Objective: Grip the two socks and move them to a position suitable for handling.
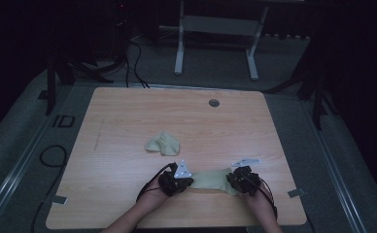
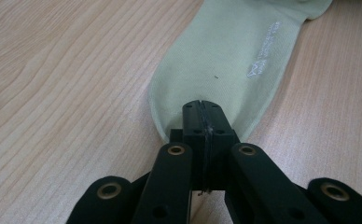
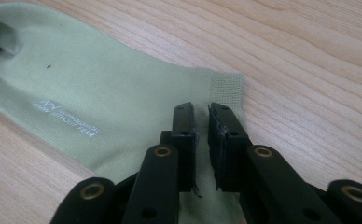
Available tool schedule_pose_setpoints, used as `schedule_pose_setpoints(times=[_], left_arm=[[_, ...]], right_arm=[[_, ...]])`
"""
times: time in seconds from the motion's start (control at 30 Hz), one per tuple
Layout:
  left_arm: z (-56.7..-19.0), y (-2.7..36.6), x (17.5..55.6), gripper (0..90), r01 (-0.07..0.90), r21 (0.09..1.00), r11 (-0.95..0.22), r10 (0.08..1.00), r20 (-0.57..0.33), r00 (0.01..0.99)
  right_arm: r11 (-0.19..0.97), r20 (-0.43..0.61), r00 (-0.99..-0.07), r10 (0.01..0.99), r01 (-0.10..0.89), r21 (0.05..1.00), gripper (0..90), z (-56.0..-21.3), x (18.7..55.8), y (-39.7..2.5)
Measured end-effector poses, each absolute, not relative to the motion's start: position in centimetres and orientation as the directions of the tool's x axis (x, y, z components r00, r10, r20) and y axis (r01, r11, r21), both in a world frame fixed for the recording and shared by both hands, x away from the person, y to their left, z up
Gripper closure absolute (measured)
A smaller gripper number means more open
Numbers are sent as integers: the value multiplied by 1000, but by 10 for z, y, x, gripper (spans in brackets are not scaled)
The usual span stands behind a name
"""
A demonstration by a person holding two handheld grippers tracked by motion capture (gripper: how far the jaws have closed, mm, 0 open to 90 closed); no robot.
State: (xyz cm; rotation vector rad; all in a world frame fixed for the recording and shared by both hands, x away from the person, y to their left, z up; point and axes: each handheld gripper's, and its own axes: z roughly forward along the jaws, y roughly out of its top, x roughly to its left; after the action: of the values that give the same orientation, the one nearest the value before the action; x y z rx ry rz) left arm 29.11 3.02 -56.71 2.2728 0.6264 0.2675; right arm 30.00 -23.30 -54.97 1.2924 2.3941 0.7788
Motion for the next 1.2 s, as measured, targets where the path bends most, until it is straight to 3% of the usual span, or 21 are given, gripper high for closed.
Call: schedule_pose_setpoints(times=[0.1, 0.23, 0.27, 0.37, 0.53, 0.67, 0.97, 1.2], left_arm=[[-566, 30, 291, 837, 349, 718, -602, 506, 6, 862], [-557, 33, 290, 637, 370, 721, -587, 513, -22, 858], [-554, 36, 289, 637, 368, 724, -583, 511, -25, 859], [-544, 44, 286, 450, 359, 747, -559, 535, -5, 845], [-535, 74, 279, 402, 393, 762, -516, 586, -21, 810], [-538, 92, 279, 388, 432, 749, -503, 620, -36, 783], [-547, 139, 276, 350, 502, 732, -460, 694, -57, 718], [-555, 165, 271, 350, 541, 727, -422, 737, -72, 672]], right_arm=[[442, 0, -547, 837, 676, 590, 767, -549, 301, -233], [419, 22, -549, 835, 662, 621, 661, -540, 298, -230], [416, 30, -554, 832, 659, 627, 602, -538, 298, -230], [405, 34, -557, 830, 644, 649, 506, -525, 303, -229], [401, 75, -567, 820, 663, 632, 402, -514, 314, -221], [410, 79, -580, 811, 659, 630, 374, -510, 320, -213], [450, 49, -612, 790, 632, 631, 362, -496, 341, -173], [495, 38, -657, 753, 603, 626, 427, -487, 360, -133]])
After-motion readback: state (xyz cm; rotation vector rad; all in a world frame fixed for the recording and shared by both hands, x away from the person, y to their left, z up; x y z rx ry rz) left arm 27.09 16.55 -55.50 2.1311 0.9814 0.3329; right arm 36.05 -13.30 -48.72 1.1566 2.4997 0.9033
